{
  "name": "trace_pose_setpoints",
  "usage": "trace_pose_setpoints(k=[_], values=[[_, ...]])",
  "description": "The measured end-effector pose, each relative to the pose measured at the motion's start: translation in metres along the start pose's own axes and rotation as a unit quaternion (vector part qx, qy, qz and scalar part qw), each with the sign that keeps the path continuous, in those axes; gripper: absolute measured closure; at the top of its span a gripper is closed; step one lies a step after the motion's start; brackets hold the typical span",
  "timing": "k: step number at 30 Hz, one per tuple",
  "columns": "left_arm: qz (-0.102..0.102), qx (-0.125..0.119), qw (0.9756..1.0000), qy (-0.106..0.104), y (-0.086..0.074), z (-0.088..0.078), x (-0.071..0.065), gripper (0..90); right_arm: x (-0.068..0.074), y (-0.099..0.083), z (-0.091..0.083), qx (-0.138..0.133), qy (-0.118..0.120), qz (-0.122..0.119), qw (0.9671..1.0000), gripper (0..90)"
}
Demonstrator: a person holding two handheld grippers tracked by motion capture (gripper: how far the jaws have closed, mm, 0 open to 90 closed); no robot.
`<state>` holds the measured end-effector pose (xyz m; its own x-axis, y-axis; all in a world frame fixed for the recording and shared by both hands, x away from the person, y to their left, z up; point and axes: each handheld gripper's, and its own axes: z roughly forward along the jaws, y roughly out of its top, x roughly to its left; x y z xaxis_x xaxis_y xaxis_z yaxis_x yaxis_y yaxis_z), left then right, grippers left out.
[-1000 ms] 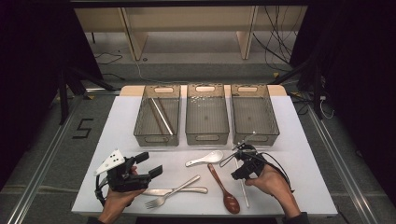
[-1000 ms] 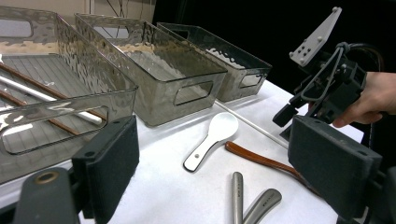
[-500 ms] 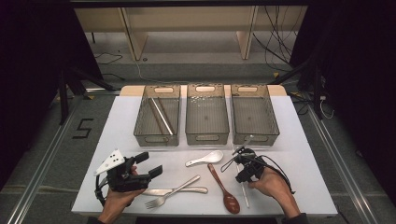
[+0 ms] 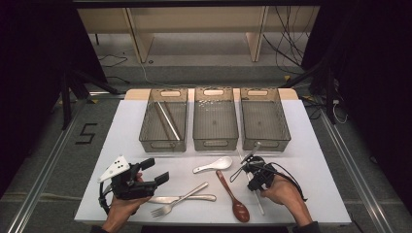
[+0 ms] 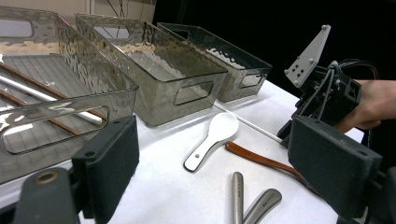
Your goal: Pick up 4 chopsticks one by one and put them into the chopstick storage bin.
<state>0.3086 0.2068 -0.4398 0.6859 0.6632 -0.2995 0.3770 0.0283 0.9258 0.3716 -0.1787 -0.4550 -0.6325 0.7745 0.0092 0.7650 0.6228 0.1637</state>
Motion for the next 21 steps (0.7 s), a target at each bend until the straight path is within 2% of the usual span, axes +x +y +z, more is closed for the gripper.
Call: trace_pose_setpoints(k=[7, 21], values=[[-0.001, -0.001, 1.0, 0.001, 0.0, -0.001, 0.0, 16.1, -0.004, 0.0, 0.0, 0.007, 0.006, 0.008, 0.9999, 75.1], [-0.001, -0.001, 1.0, 0.002, 0.0, -0.001, 0.0, 16.1, -0.022, -0.01, -0.004, 0.034, -0.008, 0.029, 0.999, 81.9]])
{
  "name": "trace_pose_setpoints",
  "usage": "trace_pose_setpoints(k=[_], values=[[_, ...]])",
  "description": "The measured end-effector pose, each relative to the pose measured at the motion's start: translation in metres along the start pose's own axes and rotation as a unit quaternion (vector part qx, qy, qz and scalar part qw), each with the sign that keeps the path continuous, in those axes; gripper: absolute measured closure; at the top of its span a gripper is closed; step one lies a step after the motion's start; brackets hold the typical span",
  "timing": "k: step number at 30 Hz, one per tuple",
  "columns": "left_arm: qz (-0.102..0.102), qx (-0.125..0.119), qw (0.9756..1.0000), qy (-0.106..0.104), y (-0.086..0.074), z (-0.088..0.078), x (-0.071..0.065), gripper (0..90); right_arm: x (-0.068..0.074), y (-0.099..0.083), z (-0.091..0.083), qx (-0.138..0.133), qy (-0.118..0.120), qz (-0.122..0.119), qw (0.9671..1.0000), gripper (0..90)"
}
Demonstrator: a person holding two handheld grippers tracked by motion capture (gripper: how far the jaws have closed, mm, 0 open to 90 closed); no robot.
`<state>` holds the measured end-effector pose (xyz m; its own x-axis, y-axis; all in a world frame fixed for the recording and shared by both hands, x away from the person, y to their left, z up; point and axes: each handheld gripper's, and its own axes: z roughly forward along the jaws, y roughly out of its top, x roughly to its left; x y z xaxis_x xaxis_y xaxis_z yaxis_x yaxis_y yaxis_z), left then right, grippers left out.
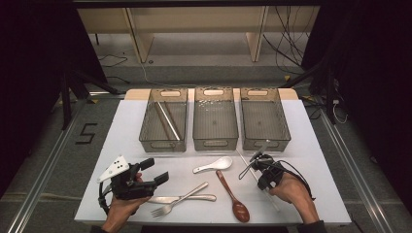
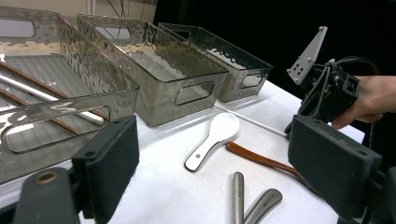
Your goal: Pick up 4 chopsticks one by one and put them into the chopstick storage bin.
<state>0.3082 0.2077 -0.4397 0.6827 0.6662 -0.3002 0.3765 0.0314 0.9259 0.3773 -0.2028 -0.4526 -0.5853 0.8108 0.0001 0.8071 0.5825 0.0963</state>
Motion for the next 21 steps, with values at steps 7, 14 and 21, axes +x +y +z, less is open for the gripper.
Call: trace_pose_setpoints(k=[7, 14, 21], values=[[0.0, 0.0, 1.0, 0.0, 0.0, 0.0001, -0.0002, 16.1, -0.0047, -0.004, -0.0009, 0.009, -0.006, -0.001, 0.9999, 84.9], [0.0, 0.0, 1.0, 0.0, 0.0001, 0.0002, -0.0001, 16.1, -0.0034, -0.0052, -0.0015, 0.013, -0.009, -0.018, 0.9997, 85.1], [0.0, 0.0, 1.0, 0.0, 0.0002, 0.0001, -0.0001, 16.1, -0.0002, -0.0057, -0.0042, 0.008, -0.011, -0.035, 0.9993, 85.1]])
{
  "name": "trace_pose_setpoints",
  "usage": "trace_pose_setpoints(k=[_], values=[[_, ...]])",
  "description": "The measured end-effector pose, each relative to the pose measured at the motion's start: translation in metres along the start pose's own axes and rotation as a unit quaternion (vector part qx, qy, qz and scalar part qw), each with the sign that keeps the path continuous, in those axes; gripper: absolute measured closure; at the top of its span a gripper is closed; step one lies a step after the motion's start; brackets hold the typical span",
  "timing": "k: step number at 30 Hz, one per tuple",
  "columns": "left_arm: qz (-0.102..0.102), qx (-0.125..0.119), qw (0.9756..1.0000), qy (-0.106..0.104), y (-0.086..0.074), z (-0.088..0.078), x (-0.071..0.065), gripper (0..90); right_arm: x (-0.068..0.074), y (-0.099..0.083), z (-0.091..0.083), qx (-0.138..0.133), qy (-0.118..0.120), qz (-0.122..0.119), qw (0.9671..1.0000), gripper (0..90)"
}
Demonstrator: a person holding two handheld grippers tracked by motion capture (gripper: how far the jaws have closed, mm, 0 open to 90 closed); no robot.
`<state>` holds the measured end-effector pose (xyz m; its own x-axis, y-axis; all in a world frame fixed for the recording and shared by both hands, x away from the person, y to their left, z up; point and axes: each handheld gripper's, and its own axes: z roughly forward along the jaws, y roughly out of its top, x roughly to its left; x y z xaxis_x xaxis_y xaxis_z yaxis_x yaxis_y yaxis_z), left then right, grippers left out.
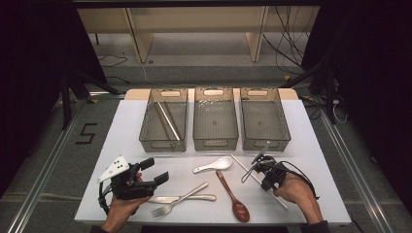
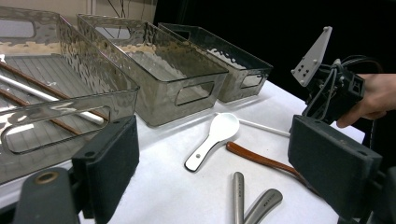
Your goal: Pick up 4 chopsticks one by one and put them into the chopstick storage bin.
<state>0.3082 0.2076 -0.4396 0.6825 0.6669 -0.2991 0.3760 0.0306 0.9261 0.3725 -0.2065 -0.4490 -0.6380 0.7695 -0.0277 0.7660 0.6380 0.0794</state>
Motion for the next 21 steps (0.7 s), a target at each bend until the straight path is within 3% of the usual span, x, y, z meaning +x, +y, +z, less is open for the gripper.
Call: trace_pose_setpoints(k=[12, 21], values=[[0.0, 0.0, 1.0, 0.0, 0.0, 0.0, 0.0, 16.1, 0.012, 0.0, -0.023, -0.041, 0.004, -0.027, 0.9988, 85.1], [0.001, 0.0, 1.0, 0.0, 0.0, 0.0, 0.0, 16.1, 0.014, 0.008, -0.038, -0.097, 0.011, -0.041, 0.9944, 85.1]])
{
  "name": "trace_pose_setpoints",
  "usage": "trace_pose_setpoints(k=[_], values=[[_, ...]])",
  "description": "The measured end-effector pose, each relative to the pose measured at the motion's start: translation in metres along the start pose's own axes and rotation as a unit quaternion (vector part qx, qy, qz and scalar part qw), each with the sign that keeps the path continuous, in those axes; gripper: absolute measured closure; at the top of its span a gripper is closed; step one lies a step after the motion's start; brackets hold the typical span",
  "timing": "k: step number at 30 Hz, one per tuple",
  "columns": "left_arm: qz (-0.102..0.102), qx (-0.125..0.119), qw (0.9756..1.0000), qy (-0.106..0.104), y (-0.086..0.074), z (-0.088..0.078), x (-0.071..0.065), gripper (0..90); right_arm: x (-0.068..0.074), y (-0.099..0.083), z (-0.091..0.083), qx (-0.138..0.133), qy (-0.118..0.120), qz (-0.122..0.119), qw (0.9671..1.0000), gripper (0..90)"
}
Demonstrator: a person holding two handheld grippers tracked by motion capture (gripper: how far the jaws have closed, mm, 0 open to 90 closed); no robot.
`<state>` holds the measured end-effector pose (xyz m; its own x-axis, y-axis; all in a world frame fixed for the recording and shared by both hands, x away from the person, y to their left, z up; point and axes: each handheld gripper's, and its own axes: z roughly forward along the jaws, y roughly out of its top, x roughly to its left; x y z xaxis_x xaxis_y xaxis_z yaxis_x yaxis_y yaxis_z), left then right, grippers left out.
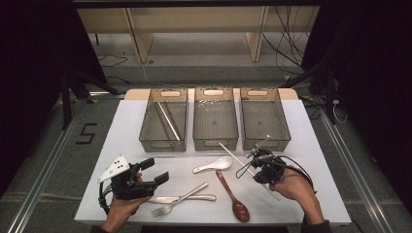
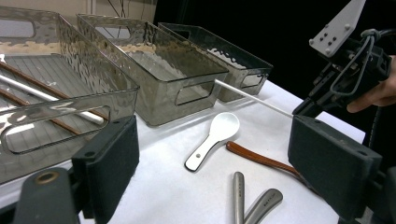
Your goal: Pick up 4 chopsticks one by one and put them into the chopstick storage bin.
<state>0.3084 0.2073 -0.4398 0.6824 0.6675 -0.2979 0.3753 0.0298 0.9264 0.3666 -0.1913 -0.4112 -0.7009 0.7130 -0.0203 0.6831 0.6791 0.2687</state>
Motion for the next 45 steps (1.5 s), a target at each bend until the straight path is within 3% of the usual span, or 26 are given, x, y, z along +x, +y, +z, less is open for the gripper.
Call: trace_pose_setpoints(k=[9, 21, 28, 45], values=[[-0.002, 0.001, 1.0, 0.0, 0.0, 0.0, 0.001, 16.1, -0.003, 0.021, -0.002, -0.047, 0.017, 0.0, 0.9987, 85.1], [-0.005, -0.001, 1.0, 0.001, 0.0, 0.0, 0.001, 16.1, 0.002, 0.051, -0.003, -0.09, 0.034, -0.007, 0.9953, 85.1], [-0.003, 0.0, 1.0, 0.001, 0.0, 0.0, 0.001, 16.1, -0.003, 0.063, -0.005, -0.139, 0.044, 0.003, 0.9893, 85.1], [-0.005, -0.003, 1.0, 0.001, 0.0, -0.001, 0.001, 16.1, 0.006, 0.128, -0.009, -0.189, 0.064, 0.002, 0.9798, 85.0]])
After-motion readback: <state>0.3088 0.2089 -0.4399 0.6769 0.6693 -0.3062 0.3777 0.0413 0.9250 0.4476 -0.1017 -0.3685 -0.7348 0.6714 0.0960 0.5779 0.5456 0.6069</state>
